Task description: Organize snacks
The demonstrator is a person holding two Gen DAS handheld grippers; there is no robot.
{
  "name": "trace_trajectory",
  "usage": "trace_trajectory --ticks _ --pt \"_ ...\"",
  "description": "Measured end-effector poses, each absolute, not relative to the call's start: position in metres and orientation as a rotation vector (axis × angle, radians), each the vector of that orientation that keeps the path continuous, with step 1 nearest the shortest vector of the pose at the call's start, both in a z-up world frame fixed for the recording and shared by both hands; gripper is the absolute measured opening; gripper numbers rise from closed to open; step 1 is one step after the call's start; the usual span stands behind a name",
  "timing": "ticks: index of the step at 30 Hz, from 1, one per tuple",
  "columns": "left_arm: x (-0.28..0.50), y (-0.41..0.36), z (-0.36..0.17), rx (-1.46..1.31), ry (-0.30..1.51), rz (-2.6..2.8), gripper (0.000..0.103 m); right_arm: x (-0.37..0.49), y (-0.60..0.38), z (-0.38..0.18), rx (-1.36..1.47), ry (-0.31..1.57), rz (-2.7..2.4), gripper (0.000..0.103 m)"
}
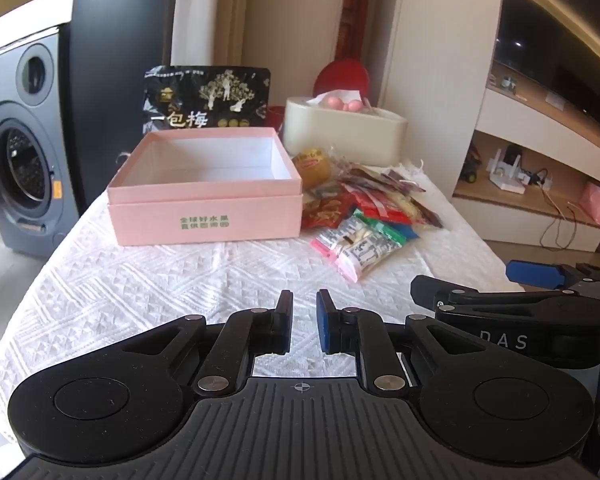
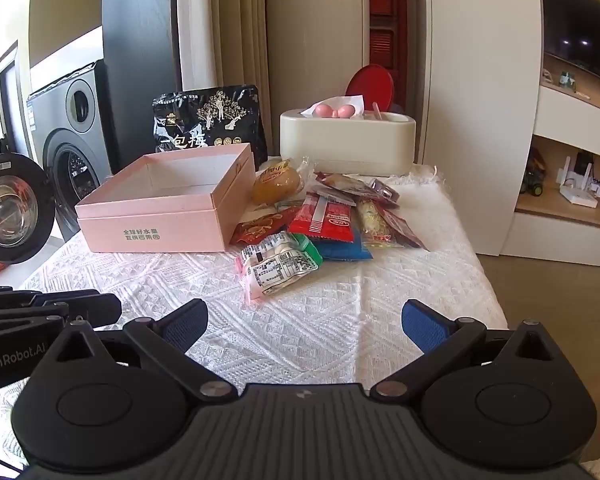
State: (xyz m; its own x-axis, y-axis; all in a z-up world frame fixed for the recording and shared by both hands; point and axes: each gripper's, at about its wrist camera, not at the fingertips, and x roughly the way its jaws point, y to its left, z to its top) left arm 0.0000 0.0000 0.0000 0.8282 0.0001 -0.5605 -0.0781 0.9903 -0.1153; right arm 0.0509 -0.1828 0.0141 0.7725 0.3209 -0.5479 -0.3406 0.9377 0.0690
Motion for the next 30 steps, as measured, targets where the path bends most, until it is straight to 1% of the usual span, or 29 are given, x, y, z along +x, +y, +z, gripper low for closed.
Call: trace_trajectory --ticks 9,13,30 --pt "-0.0021 -0.0050 -0.0085 -0.140 0.605 0.048 0.017 0.0525 -0.1843 0.0117 -0.030 0.598 0.358 0.103" --pt "-0.0014 -0.0023 -0.0035 -0.142 0.619 0.051 0.017 0.0526 -0.1845 0.0113 -0.029 0.598 0.358 0.103" --pt "0.0014 0.0008 -0.0079 -0.153 0.604 0.044 0.017 0.0524 -0.1858 0.0091 -0.024 0.604 0.356 0.103"
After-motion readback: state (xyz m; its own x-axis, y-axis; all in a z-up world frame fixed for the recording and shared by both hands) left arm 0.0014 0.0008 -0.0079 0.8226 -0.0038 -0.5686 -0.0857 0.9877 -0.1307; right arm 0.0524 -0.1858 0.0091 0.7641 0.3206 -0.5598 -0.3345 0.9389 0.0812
